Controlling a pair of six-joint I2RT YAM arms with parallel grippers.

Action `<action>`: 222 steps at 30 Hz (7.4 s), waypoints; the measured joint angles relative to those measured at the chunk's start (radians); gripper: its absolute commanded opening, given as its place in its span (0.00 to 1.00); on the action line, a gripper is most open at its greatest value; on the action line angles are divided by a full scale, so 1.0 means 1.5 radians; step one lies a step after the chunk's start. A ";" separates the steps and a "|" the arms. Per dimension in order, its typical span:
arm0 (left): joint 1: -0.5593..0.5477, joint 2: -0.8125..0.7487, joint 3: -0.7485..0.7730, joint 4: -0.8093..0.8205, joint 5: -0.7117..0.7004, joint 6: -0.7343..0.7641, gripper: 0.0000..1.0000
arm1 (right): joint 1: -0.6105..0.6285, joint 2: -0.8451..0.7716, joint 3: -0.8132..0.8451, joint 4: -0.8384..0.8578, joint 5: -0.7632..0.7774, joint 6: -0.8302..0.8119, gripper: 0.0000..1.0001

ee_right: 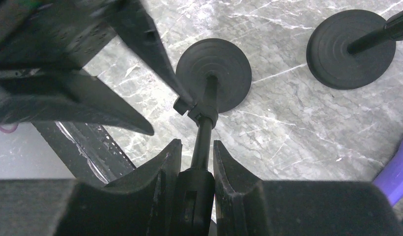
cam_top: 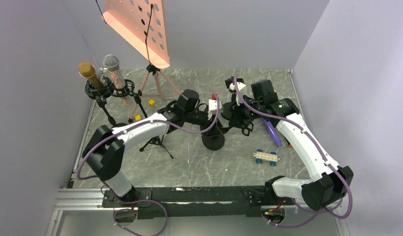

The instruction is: Remove the microphone from the stand

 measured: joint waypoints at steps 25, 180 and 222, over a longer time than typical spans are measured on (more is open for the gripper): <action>-0.093 -0.084 -0.106 0.053 -0.256 0.405 0.08 | 0.000 -0.004 -0.005 0.006 0.001 0.005 0.00; -0.040 -0.033 0.122 -0.249 -0.086 0.130 0.76 | -0.009 0.139 0.084 -0.124 0.097 -0.109 0.98; -0.057 -0.033 0.123 -0.250 -0.127 0.156 0.74 | -0.019 0.078 0.039 -0.164 0.144 -0.161 0.86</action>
